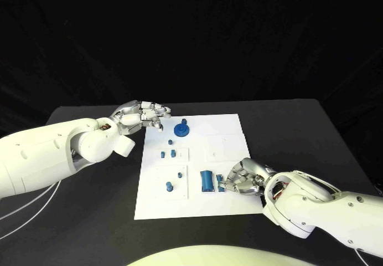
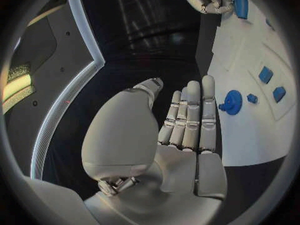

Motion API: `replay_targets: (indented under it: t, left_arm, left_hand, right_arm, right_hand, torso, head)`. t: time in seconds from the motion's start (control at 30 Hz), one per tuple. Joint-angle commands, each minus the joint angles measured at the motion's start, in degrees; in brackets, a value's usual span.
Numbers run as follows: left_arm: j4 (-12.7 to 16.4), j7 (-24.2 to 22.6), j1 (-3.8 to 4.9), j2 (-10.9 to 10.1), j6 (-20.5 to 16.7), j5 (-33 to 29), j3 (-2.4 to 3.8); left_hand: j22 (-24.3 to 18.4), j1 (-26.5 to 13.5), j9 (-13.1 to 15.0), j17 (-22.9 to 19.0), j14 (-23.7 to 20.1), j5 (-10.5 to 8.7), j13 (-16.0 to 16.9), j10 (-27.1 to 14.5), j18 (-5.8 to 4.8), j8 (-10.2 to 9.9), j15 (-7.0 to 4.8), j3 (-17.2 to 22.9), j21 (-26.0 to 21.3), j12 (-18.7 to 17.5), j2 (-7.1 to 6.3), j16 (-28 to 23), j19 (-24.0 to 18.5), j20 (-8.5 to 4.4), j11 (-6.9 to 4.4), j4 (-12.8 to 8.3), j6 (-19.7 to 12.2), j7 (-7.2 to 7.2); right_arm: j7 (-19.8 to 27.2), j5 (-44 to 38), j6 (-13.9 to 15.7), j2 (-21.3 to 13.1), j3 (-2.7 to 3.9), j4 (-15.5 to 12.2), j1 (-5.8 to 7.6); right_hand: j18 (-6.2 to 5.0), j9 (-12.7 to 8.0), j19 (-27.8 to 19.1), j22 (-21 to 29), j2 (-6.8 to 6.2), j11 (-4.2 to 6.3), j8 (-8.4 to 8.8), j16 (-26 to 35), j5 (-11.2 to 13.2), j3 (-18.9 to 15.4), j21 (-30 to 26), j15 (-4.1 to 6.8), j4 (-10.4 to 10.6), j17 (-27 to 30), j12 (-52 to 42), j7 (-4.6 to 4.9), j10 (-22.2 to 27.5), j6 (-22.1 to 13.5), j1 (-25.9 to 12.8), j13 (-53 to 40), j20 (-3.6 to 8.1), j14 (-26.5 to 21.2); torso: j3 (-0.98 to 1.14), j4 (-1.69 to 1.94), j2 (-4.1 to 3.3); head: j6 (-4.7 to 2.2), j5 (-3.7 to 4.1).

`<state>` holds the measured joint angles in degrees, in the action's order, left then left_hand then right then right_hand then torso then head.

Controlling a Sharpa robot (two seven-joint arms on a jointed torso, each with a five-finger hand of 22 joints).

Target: Assemble the parts on the task board

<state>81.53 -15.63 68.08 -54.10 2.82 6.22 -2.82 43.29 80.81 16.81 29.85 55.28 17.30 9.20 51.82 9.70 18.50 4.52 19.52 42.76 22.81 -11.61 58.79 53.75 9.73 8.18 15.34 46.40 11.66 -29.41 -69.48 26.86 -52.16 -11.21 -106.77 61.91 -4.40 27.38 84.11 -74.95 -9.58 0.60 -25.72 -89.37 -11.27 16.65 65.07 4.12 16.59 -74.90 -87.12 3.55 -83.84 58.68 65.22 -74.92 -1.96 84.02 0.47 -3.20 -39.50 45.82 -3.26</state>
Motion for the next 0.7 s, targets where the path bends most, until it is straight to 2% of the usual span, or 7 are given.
replay_targets:
  t: [0.03,0.23,0.47,0.7]
  left_arm:
    - [0.15,-0.04,0.02,-0.01,0.68,-0.18,0.04]
    - [0.05,0.09,0.02,0.10,0.69,-0.17,0.04]
    - [-0.04,0.22,0.02,0.18,0.70,-0.17,0.04]
    - [-0.05,0.28,0.02,0.21,0.77,-0.17,0.04]
  left_hand:
    - [-0.06,-0.03,0.07,0.05,-0.29,0.00,0.07,0.01,0.80,0.37,-0.17,0.05,-0.23,0.20,0.52,0.31,0.40,0.08,0.04,0.33,-0.33,-0.01]
    - [-0.08,0.06,0.07,0.06,-0.29,0.03,0.10,-0.02,0.80,0.39,-0.15,0.09,-0.27,0.24,0.90,0.31,0.45,0.08,0.06,0.52,-0.33,0.00]
    - [-0.10,0.12,0.07,0.06,-0.28,0.03,0.11,-0.03,0.79,0.40,-0.15,0.10,-0.29,0.25,1.05,0.31,0.47,0.08,0.06,0.58,-0.33,0.00]
    - [-0.11,0.30,0.07,0.06,-0.28,0.04,0.12,-0.05,0.80,0.41,-0.16,0.15,-0.30,0.27,1.20,0.31,0.50,0.08,0.04,0.56,-0.34,-0.03]
  right_arm:
    - [0.97,-0.42,-2.17,-0.06,0.00,-0.09,-0.06]
    - [1.12,-0.37,-2.83,0.21,0.01,0.44,-0.06]
    - [1.06,-0.86,-3.38,1.06,0.02,1.77,-0.06]
    - [0.81,-2.28,-2.98,2.07,0.01,3.64,-0.06]
  right_hand:
    - [0.40,0.11,1.45,-6.90,-0.11,0.23,-0.10,0.16,1.07,-0.55,-0.27,0.28,-0.08,-13.19,-0.17,-0.20,-4.75,0.38,0.23,-13.34,0.20,5.58]
    - [0.38,0.18,1.43,-6.88,0.30,0.20,-0.12,0.17,2.25,-1.06,-0.47,0.27,0.10,-13.17,-0.07,-0.16,-4.70,0.36,-0.03,-13.29,0.21,5.57]
    - [0.37,0.20,1.42,-6.87,0.52,0.21,-0.12,0.16,2.59,-1.13,-0.55,0.27,0.07,-13.20,-0.09,-0.17,-4.71,0.35,0.01,-13.30,0.21,5.58]
    - [0.40,0.34,1.48,-6.97,1.05,0.29,-0.26,0.14,3.58,-1.26,-0.39,0.33,-0.10,-13.23,-0.18,-0.29,-4.76,0.44,0.89,-13.36,0.24,5.59]
  torso:
    - [0.07,-0.06,-0.01]
    - [0.14,-0.03,0.01]
    - [0.01,-0.05,0.00]
    - [0.02,0.01,-0.03]
  head:
    - [0.11,-0.15]
    - [-0.01,-0.16]
    - [-0.01,-0.12]
    - [0.06,-0.14]
